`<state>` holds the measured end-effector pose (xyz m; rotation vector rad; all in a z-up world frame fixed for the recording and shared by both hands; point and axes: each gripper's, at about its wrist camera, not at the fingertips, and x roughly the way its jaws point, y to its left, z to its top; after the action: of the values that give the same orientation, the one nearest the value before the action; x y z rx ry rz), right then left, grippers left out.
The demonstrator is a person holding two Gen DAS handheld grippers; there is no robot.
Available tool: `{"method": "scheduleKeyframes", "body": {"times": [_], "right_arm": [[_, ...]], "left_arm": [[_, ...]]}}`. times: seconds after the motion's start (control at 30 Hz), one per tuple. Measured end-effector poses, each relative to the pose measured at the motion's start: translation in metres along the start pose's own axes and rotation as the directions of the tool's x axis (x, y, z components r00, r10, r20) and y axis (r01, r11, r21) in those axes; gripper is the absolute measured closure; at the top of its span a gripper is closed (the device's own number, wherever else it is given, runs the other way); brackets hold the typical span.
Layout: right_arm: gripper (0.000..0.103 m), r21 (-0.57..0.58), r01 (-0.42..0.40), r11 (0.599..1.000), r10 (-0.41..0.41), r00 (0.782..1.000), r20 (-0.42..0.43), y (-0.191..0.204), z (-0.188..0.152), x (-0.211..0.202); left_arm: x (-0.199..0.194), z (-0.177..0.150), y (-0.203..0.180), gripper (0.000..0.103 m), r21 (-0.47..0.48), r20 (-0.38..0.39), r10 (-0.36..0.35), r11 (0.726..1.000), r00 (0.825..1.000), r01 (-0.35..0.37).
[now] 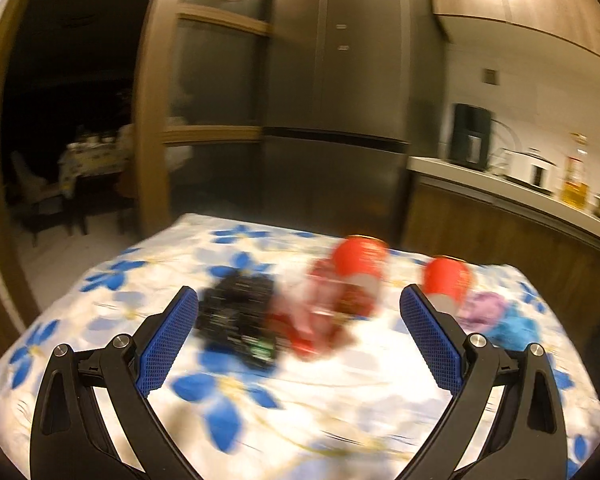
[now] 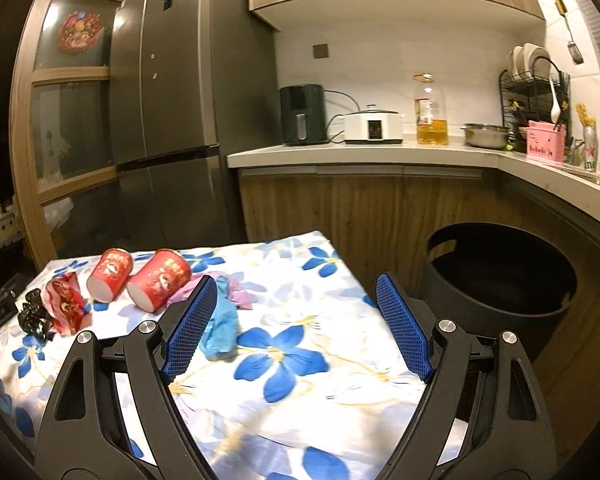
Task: Collect trash
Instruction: 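Move both tools back over the remaining trash on the table, then grasp the black plastic bag with the left tool while the right tool grasps the blue glove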
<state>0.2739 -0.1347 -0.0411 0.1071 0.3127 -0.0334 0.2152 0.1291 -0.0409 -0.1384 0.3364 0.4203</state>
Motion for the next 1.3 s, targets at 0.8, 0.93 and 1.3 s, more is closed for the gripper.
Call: {"method": "scheduleKeyframes", "body": {"times": [0.8, 0.93, 1.3], "right_arm": [[0.022, -0.012, -0.054, 0.998, 0.053, 0.993, -0.104, 0.039, -0.013, 0.052], [0.026, -0.028, -0.072, 0.997, 0.067, 0.987, -0.146, 0.044, -0.021, 0.068], [0.047, -0.063, -0.134, 0.989, 0.112, 0.954, -0.278, 0.06, -0.029, 0.111]], "left_arm": [[0.091, 0.003, 0.044, 0.096, -0.05, -0.283, -0.025, 0.999, 0.959, 0.011], [0.075, 0.006, 0.043, 0.098, -0.061, -0.249, -0.045, 0.998, 0.967, 0.03], [0.004, 0.025, 0.04, 0.098, -0.1, -0.084, -0.088, 0.992, 0.993, 0.079]]}}
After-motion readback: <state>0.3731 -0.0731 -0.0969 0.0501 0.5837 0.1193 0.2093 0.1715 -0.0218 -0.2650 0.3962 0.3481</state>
